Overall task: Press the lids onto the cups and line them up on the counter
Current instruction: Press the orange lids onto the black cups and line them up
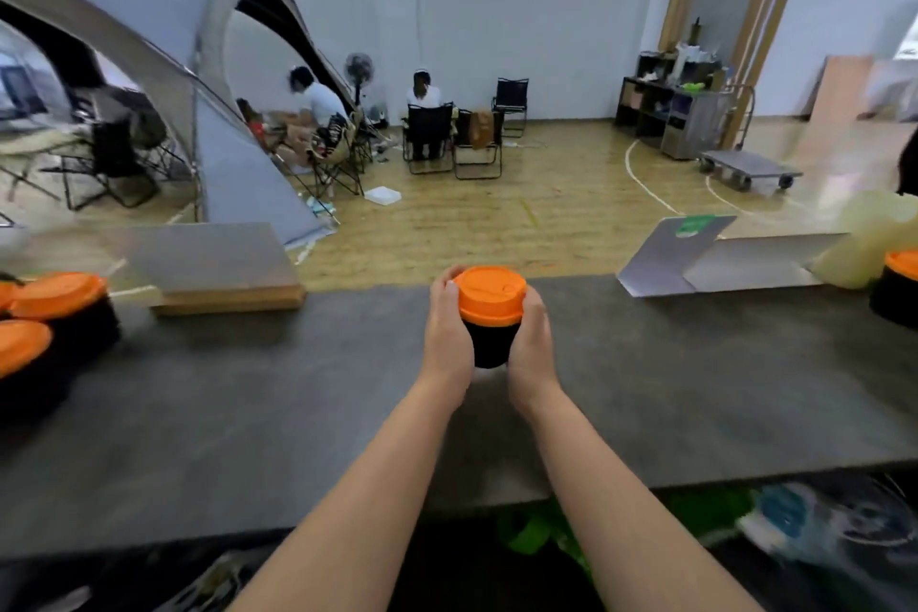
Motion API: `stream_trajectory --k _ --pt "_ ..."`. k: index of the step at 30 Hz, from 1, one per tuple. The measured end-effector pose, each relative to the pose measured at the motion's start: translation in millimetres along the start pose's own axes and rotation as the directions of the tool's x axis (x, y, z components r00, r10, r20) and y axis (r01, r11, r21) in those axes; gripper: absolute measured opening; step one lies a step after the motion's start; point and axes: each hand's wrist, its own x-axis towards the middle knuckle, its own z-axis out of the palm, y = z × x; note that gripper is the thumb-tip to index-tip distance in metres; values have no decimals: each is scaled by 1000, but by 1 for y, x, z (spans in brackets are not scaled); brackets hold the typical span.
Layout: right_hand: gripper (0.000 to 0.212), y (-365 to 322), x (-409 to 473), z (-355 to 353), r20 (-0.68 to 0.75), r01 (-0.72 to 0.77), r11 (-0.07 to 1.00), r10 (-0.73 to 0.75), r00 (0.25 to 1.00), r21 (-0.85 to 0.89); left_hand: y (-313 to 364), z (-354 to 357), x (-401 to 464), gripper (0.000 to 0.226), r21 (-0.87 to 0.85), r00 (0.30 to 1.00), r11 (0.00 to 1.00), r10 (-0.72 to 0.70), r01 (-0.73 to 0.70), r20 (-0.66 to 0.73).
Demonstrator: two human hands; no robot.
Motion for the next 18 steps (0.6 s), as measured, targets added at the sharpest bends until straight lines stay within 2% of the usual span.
stream_trajectory --k 2,4,6,8,11,13,18 --pt "67 13 -12 36 77 -15 1000 15 997 4 10 -45 4 30 11 996 1000 12 -11 -88" --pt "49 26 -26 64 116 -42 999 41 992 4 15 -81 9 21 76 981 997 26 -11 -190" --pt "27 38 -40 85 124 -73 997 69 990 23 18 -109 10 22 124 954 992 70 -35 -293" --pt "27 46 -49 99 90 -90 995 94 992 -42 18 -128 8 30 151 935 986 112 -64 -336" --pt "31 53 -54 112 45 -48 986 56 997 -159 11 -146 3 35 130 958 990 97 -63 -271" --pt "36 57 -56 116 67 29 976 -15 998 -214 6 -155 0 35 167 974 982 123 -92 -190" --pt "42 62 -56 114 157 209 958 -180 971 -198 0 -164 -4 37 203 981 966 178 -160 -74"
